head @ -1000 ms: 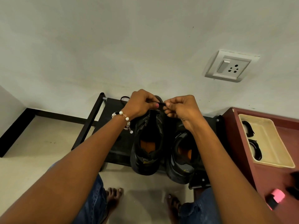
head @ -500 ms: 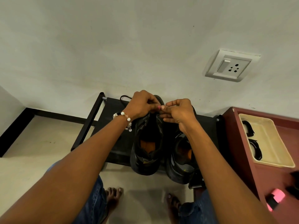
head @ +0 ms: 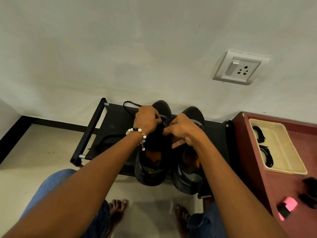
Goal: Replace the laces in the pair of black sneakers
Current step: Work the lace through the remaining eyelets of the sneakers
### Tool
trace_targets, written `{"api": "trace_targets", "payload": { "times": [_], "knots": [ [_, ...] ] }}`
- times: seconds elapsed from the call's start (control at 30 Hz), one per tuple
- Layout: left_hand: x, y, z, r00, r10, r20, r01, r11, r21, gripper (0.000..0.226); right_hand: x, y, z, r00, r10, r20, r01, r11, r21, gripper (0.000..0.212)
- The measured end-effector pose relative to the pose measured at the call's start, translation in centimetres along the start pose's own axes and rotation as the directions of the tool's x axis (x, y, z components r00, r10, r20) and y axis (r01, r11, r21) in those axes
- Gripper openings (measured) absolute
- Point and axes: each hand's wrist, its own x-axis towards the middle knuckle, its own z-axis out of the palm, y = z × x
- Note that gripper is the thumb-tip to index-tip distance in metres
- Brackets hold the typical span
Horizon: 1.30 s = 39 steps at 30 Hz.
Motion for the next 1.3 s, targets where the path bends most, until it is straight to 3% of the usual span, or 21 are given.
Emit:
{"api": "trace_targets", "payload": {
  "times": [0.23, 0.4, 0.67, 0.77, 0.93, 1.03, 1.2, 1.3],
  "knots": [
    [-0.8, 0.2, 1.0, 0.992, 0.010, -0.127, -0.009, 1.000, 0.006, 0.014, -0.3, 0.0, -0.3, 1.000, -0.005, 0.004, 0.005, 1.000, 0.026, 0.029],
    [-1.1, 0.3, 1.1, 0.992, -0.030, -0.122, 0.025, 0.999, -0.044, 0.015, -0.4, 0.0, -0.4, 1.000, -0.015, -0.002, 0.015, 1.000, 0.025, 0.028],
    [-0.9, 0.1, 2.7, 0.953, -0.297, -0.056, 0.261, 0.901, -0.347, 0.009, -0.5, 0.0, -0.6, 0.999, -0.038, 0.035, 0.037, 0.999, 0.028, 0.021],
    [-0.6, 0.2, 3.1, 0.929, -0.368, -0.034, 0.327, 0.862, -0.389, 0.007, -0.4, 0.2, -0.8, 0.997, -0.043, 0.056, 0.040, 0.998, 0.049, 0.022],
    [-1.1, 0.7, 3.8, 0.932, -0.334, -0.138, 0.279, 0.908, -0.313, 0.011, 0.3, 0.3, -0.6, 0.996, -0.088, 0.030, 0.086, 0.995, 0.055, 0.019],
    [-1.5, 0.9, 4.0, 0.926, -0.309, -0.215, 0.235, 0.921, -0.311, 0.011, 0.6, 0.1, -0.6, 0.992, -0.123, 0.025, 0.122, 0.992, 0.044, 0.028],
    [-1.0, 0.4, 4.0, 0.913, -0.379, -0.153, 0.282, 0.854, -0.437, 0.007, 1.1, 0.6, -1.1, 0.985, -0.150, 0.086, 0.148, 0.988, 0.037, 0.042],
    [-0.8, 0.4, 4.0, 0.910, -0.405, -0.089, 0.322, 0.824, -0.465, 0.006, 1.8, 1.2, -1.0, 0.989, -0.144, -0.017, 0.145, 0.981, 0.126, 0.024]
  ]
}}
